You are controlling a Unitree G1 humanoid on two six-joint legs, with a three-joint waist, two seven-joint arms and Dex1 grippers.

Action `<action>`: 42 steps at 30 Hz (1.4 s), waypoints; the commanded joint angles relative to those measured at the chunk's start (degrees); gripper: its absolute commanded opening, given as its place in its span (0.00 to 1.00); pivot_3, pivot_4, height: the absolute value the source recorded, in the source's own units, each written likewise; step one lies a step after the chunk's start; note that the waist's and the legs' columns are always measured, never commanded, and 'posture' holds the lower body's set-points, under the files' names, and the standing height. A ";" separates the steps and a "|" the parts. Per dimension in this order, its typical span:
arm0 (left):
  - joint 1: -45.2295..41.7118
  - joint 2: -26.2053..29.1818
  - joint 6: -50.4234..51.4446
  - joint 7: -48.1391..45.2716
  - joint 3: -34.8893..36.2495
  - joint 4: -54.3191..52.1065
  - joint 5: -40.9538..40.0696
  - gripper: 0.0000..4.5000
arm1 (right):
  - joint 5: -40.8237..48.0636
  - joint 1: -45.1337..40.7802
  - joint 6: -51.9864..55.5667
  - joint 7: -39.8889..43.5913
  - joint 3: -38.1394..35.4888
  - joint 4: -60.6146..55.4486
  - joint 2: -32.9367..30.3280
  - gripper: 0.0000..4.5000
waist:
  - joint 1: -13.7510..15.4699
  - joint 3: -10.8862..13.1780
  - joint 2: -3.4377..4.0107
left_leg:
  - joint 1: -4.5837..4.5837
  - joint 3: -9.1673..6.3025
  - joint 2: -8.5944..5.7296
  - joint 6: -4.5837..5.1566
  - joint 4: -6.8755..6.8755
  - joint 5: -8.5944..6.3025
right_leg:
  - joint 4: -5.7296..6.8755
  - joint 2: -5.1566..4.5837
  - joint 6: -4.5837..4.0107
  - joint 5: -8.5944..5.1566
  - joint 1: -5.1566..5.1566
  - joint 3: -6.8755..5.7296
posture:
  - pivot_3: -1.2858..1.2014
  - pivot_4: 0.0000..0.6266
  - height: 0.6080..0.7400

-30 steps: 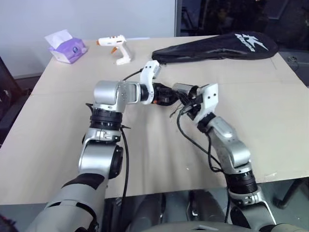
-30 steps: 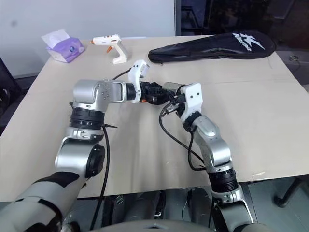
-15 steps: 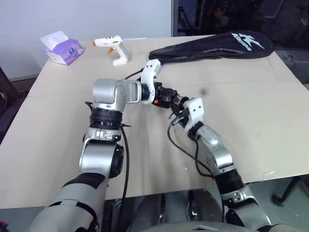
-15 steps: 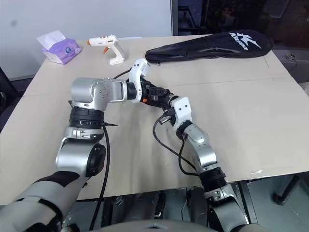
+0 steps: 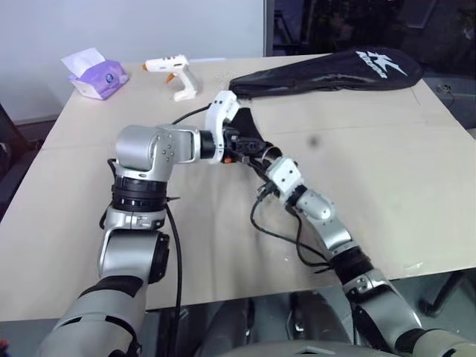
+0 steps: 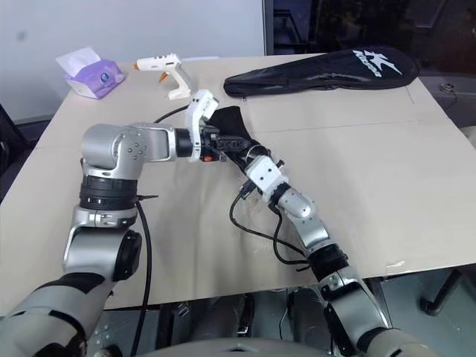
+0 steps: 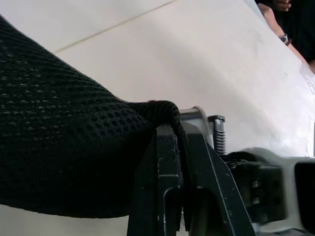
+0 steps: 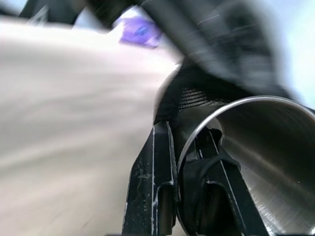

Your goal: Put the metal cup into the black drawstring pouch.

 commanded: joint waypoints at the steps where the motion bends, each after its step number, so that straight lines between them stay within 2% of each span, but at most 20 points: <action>1: -1.24 -0.14 3.34 -2.80 0.50 -6.30 -5.56 0.00 | -3.25 -4.46 -0.65 0.04 1.67 3.22 0.15 0.01 | -0.05 0.00 0.00 | 0.00 0.01 0.00 0.00 0.00 0.00 | 0.00 0.00 0.00 0.00 0.00 0.01 | 0.52 0.24 1.00; 6: 0.16 0.51 6.71 -2.65 0.97 -9.14 -8.10 0.00 | -6.62 -9.07 4.83 0.85 2.51 4.42 -1.13 0.01 | -0.18 0.00 0.01 | 0.00 -0.01 0.01 -0.01 0.00 0.00 | 0.01 0.01 0.00 0.00 -0.01 0.00 | 0.52 0.24 1.00; 11: 3.30 -0.64 10.36 -1.04 3.05 -13.69 -10.18 0.00 | 1.91 -11.22 11.04 6.60 -1.93 2.06 1.48 0.01 | -0.78 0.00 0.00 | 0.00 -0.03 0.01 -0.01 -0.01 0.01 | 0.00 0.00 0.00 0.00 0.00 0.01 | 0.52 0.24 1.00; 15: 2.97 -3.63 13.07 1.53 8.72 -11.00 -10.40 0.00 | 4.14 -10.68 15.37 12.96 -0.84 -2.16 0.04 0.01 | -0.73 0.00 0.00 | -0.02 -0.09 0.00 -0.01 0.02 0.01 | -0.01 -0.02 0.00 0.00 0.03 -0.05 | 0.52 0.24 1.00; 20: 2.61 -5.87 9.82 6.33 12.16 -6.37 -6.77 0.00 | 3.52 -7.57 19.57 14.22 0.08 -9.05 -2.36 0.41 | -0.67 0.00 0.00 | -0.02 -0.14 -0.02 -0.01 0.04 0.01 | -0.03 -0.03 0.00 0.00 0.06 -0.12 | 0.52 0.24 1.00; 21: 2.40 -6.14 9.25 7.23 12.82 -5.44 -6.37 0.00 | 3.44 -6.61 20.91 13.59 -0.22 -11.23 -2.71 0.58 | -0.75 0.00 0.00 | -0.01 -0.12 -0.01 -0.01 0.02 0.01 | -0.01 -0.03 0.00 0.00 0.04 -0.08 | 0.52 0.24 1.00; 22: 2.27 -6.13 8.54 7.99 13.16 -4.35 -5.89 0.00 | 3.75 -5.60 22.90 13.08 -0.74 -13.74 -2.92 0.62 | -0.86 0.00 0.00 | -0.02 -0.12 -0.01 -0.02 0.01 0.01 | -0.01 -0.03 0.00 0.00 0.03 -0.08 | 0.52 0.24 1.00; 24: 2.28 -5.59 7.17 8.66 13.06 -2.66 -5.39 0.00 | 5.50 -3.75 27.42 13.89 -1.42 -18.96 -3.51 0.79 | -0.95 0.00 0.00 | -0.01 -0.12 -0.01 -0.02 0.00 0.01 | 0.03 -0.02 0.00 0.00 0.00 -0.04 | 0.52 0.24 1.00; 29: 1.32 -4.22 1.95 10.43 11.90 3.86 -2.83 0.00 | 14.15 0.97 45.36 18.44 -3.70 -39.35 -8.09 0.79 | -0.62 0.00 0.00 | -0.03 -0.14 -0.02 -0.02 0.00 0.00 | -0.01 -0.04 0.00 0.00 0.01 -0.04 | 0.52 0.24 1.00; 34: -0.79 -4.09 -0.68 10.42 11.71 7.60 -2.67 0.00 | 19.91 3.11 55.55 17.67 -6.22 -49.53 -11.10 0.79 | 0.47 -0.01 0.00 | -0.02 -0.18 -0.03 -0.02 0.02 0.00 | 0.00 -0.04 0.00 0.00 0.03 -0.08 | 0.52 0.24 1.00; 37: -2.10 -3.30 -1.42 9.66 11.79 8.90 -3.05 0.00 | 20.19 4.41 58.67 14.95 -7.98 -50.92 -12.38 0.79 | 0.59 -0.01 0.00 | -0.03 -0.17 -0.04 -0.02 0.02 0.00 | -0.02 -0.06 0.00 0.00 0.03 -0.08 | 0.52 0.24 1.00; 41: -3.09 -2.45 -1.64 9.09 11.60 9.63 -3.33 0.00 | 16.30 2.77 55.19 9.50 -7.62 -46.12 -11.77 0.79 | 0.48 -0.01 0.00 | -0.03 -0.16 -0.05 -0.02 0.02 0.00 | -0.01 -0.06 0.00 0.00 0.02 -0.06 | 0.52 0.24 1.00; 42: -3.16 -2.37 -1.83 9.02 11.39 9.69 -3.26 0.00 | 15.93 2.15 54.54 8.79 -7.44 -45.20 -11.43 0.73 | 0.44 -0.01 0.00 | -0.03 -0.16 -0.05 -0.02 0.00 0.00 | -0.01 -0.06 0.00 0.00 0.01 -0.06 | 0.52 0.24 1.00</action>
